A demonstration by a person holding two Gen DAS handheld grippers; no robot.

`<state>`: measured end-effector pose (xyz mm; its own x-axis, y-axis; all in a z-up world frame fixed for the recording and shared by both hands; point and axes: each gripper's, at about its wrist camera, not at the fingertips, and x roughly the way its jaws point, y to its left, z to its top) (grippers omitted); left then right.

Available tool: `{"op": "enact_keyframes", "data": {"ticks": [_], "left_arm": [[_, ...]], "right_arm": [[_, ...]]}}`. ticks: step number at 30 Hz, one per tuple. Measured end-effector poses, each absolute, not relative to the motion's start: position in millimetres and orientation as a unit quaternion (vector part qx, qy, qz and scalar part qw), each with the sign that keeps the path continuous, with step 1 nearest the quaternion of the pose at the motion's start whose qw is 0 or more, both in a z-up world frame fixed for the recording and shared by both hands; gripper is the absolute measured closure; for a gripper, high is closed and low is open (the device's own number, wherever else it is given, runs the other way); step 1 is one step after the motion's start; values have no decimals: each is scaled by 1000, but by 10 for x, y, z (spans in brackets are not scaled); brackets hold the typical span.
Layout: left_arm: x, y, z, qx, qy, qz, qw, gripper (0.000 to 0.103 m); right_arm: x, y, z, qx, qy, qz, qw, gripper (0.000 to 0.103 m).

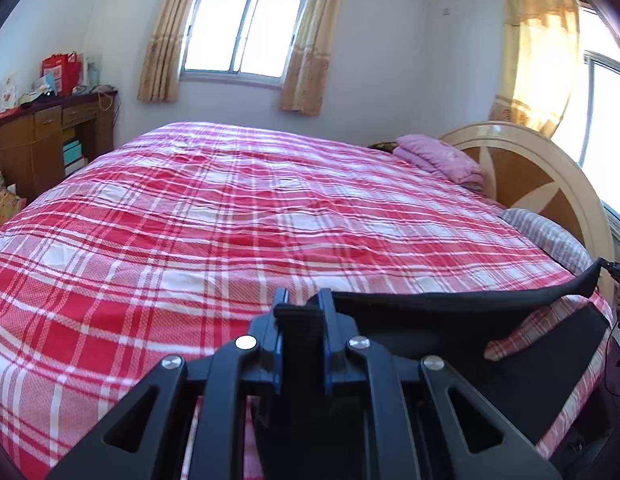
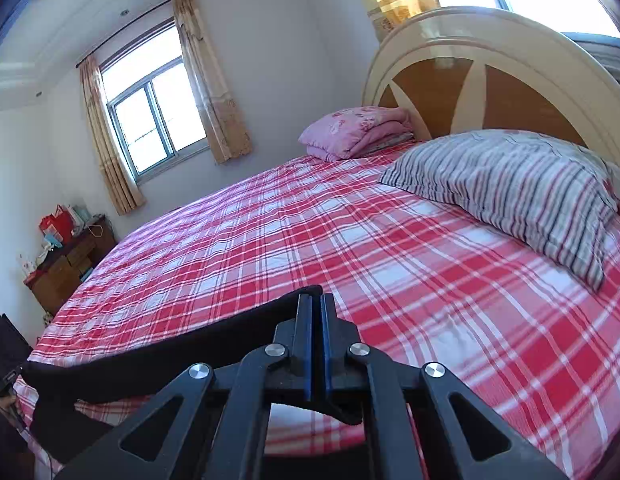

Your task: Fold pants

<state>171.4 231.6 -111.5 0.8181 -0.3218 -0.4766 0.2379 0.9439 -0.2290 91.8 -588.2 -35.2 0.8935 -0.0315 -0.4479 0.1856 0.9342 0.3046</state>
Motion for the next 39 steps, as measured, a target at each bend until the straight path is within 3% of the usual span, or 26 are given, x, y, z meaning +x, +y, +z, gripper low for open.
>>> {"op": "enact_keyframes", "data": {"ticks": [19, 21, 25, 30, 31, 32, 33, 35, 39], "left_arm": [[827, 2272, -1646, -4, 268, -180, 947, 84], [806, 2286, -1647, -6, 272, -182, 945, 79], [656, 2378, -1607, 14, 268, -163, 949, 50], [451, 2599, -1579, 10, 267, -159, 950, 46], [402, 2648, -1572, 8, 266, -155, 951, 46], [377, 2690, -1566, 1, 267, -150, 952, 46], [350, 2735, -1557, -8, 270, -147, 952, 46], [299, 2768, -1544, -21, 270, -148, 951, 46], [278, 2705, -1532, -25, 274, -156, 949, 46]], "right_arm": [[75, -6221, -1138, 224, 277, -121, 926, 103], [-6, -6247, -1163, 233, 279, -123, 923, 103], [-126, -6104, -1033, 212, 269, -123, 931, 102], [-34, -5596, -819, 157, 263, -84, 948, 101], [11, -5455, -781, 146, 262, -68, 952, 99], [73, -5284, -740, 132, 263, -49, 955, 86], [147, -5096, -700, 118, 265, -27, 957, 58], [302, -4676, -627, 93, 265, 18, 960, 32], [541, -3748, -566, -24, 276, 78, 958, 32]]}}
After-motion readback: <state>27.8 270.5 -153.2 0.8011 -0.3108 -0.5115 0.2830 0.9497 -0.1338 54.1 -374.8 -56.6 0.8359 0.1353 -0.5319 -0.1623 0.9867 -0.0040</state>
